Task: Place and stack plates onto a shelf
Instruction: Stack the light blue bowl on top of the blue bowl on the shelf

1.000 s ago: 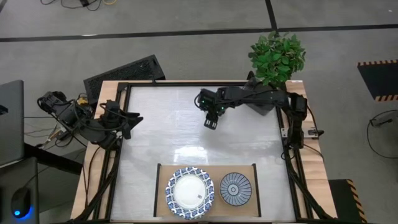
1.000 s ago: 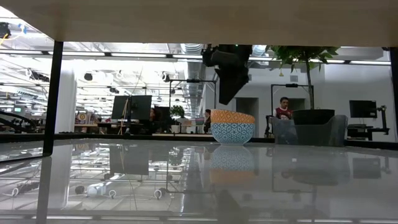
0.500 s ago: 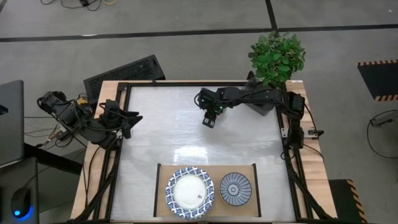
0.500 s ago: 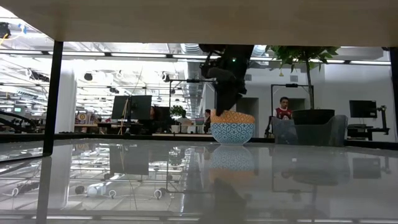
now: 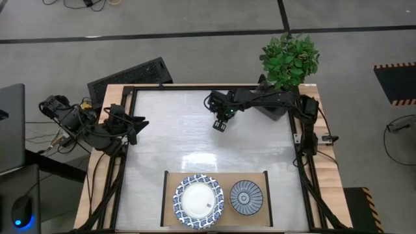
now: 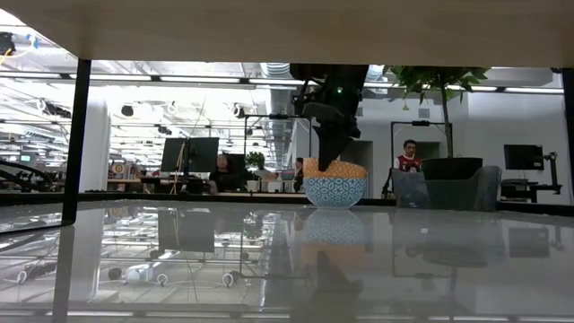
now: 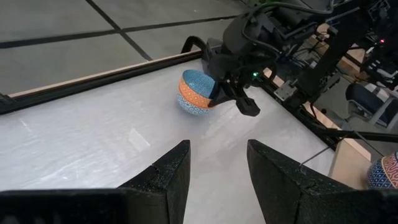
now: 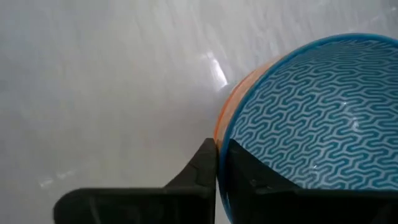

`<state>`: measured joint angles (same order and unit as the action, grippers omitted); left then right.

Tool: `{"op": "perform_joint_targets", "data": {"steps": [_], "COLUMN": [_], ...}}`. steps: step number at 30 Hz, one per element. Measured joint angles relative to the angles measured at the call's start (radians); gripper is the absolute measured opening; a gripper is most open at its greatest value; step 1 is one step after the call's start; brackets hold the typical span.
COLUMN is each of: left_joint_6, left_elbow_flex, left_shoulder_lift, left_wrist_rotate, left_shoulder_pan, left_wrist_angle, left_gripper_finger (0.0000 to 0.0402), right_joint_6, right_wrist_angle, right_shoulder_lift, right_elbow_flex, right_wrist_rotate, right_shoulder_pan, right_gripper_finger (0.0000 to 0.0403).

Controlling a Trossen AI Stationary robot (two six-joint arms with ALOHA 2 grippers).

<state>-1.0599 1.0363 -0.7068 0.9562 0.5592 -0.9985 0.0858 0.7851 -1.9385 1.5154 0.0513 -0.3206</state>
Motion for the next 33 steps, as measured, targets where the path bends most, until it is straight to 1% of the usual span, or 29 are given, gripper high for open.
{"op": "perform_joint_targets", "data": {"steps": [9,15,19,22,27,30,33], "left_joint_6": [0.000,0.001,0.001,0.000,0.000,0.000,-0.012], "left_elbow_flex": [0.000,0.000,0.000,0.000,0.000,0.000,0.000], "left_shoulder_lift": [0.000,0.000,0.000,0.000,0.000,0.000,0.000], "left_wrist_rotate": [0.000,0.000,-0.001,-0.002,-0.002,-0.002,-0.003], "left_shoulder_pan": [0.000,0.000,0.000,0.000,0.000,0.000,0.000], "left_wrist_angle": [0.000,-0.002,-0.010,-0.014,-0.016,-0.016,-0.016], "left_gripper_finger": [0.0143,0.0143,0.0143,0.0143,0.0143,0.0143,0.0143], "right_joint_6": [0.022,0.022,0.022,0.021,0.027,0.076,0.133], "right_wrist_angle": [0.031,0.113,0.198,0.295,0.446,0.524,0.550], "right_shoulder_lift": [0.018,0.069,0.114,0.168,0.282,0.353,0.407], "right_elbow_flex": [0.006,0.079,0.145,0.201,0.285,0.323,0.331], "right_wrist_rotate": [0.033,0.060,0.055,0.029,0.025,0.024,0.024], "right_shoulder_pan": [0.014,0.031,0.071,0.127,0.272,0.390,0.530], "right_gripper_finger": [0.0034,0.0034,0.0034,0.0034,0.0034,0.0034,0.0034]}}
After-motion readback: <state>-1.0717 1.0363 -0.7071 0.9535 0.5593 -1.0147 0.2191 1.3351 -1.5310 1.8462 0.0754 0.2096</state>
